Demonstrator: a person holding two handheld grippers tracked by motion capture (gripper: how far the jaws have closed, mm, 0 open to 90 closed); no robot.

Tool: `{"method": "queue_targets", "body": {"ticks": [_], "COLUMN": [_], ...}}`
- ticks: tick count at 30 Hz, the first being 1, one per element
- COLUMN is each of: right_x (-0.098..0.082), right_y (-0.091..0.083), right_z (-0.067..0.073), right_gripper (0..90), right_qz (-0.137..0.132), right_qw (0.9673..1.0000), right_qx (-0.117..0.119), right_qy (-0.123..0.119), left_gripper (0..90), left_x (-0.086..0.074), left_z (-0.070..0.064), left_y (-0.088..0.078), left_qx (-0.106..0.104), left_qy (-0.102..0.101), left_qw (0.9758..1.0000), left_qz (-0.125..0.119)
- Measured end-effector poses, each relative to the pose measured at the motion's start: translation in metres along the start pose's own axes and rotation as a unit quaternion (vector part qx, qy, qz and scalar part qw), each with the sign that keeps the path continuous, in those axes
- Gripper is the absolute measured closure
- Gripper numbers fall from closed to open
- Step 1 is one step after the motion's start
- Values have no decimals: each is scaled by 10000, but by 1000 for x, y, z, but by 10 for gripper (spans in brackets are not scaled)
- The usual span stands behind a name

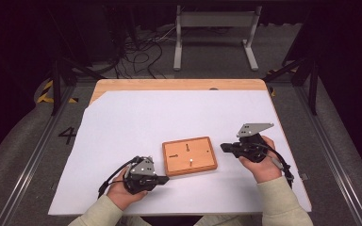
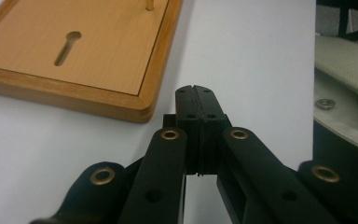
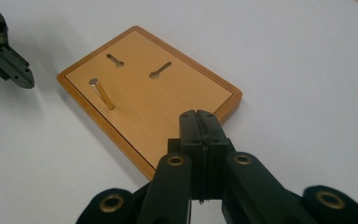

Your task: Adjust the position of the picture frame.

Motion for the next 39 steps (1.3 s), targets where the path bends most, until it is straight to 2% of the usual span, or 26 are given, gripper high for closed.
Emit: {"method": "queue_targets", "body": {"ticks": [2,5,7,8,10,13,16,20,22,24,26,27,29,30,31,32,34,35,37,39], "right_x": [-4,-8,-9,-10,-12,-14,-14,-16,-16,-16,-15,-15,-13,-13,-13,-16,-19,-19,-21,-21], "right_y": [-2,-6,-7,-9,-13,-17,-20,-22,-22,-22,-24,-26,-30,-32,-32,-33,-33,-33,-35,-37], "right_z": [-2,-4,-5,-6,-8,-9,-9,-9,-8,-7,-9,-10,-11,-12,-12,-14,-17,-17,-21,-23], "right_gripper": [900,900,900,900,900,900,900,900,900,900,900,900,830,807,807,759,737,737,715,686], "right_qz": [5,2,-17,-34,-57,-74,-92,-113,-135,-192,-305,-394,-597,-658,-658,-746,-794,-794,-881,-991], "right_qw": [10000,9999,9998,9998,9997,9995,9994,9994,9993,9994,9989,9985,9972,9967,9967,9960,9954,9954,9942,9928], "right_qx": [-34,-95,-106,-122,-163,-207,-230,-256,-247,-236,-284,-328,-377,-389,-389,-400,-482,-482,-551,-599], "right_qy": [43,124,136,156,194,218,223,225,234,191,201,201,238,263,263,266,249,249,274,316], "left_gripper": [900,900,900,900,900,900,900,900,895,843,811,781,707,670,629,579,497,469,439,393], "left_x": [1,-1,-2,-2,-1,1,2,3,8,13,19,22,27,30,30,35,38,38,41,43], "left_z": [2,9,12,11,12,19,26,26,23,24,26,29,32,34,34,38,41,41,45,48], "left_y": [7,13,15,16,17,17,17,15,7,-4,-13,-19,-26,-30,-30,-36,-39,-39,-40,-39], "left_qx": [5,234,223,137,249,567,553,546,235,225,243,292,403,485,485,646,756,756,951,1030], "left_qy": [-22,21,-51,-73,124,159,-71,-67,-173,-279,-384,-475,-566,-601,-601,-709,-763,-763,-807,-842], "left_qw": [10000,9992,9991,9991,9985,9970,9976,9979,9996,9990,9975,9957,9928,9912,9912,9868,9837,9837,9810,9790], "left_qz": [91,328,365,400,479,493,415,336,11,-264,-541,-735,-975,-1076,-1076,-1303,-1441,-1441,-1488,-1545]}}
Point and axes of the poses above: each handheld gripper's, and its own axes: y roughly forward along the jaws, x roughly out of its top, z roughly to its left, the point moved 9 cm from there along y, roughly forward along the jaws, and after that the axes turned 4 degrees about -y, right-handed, at the moved point
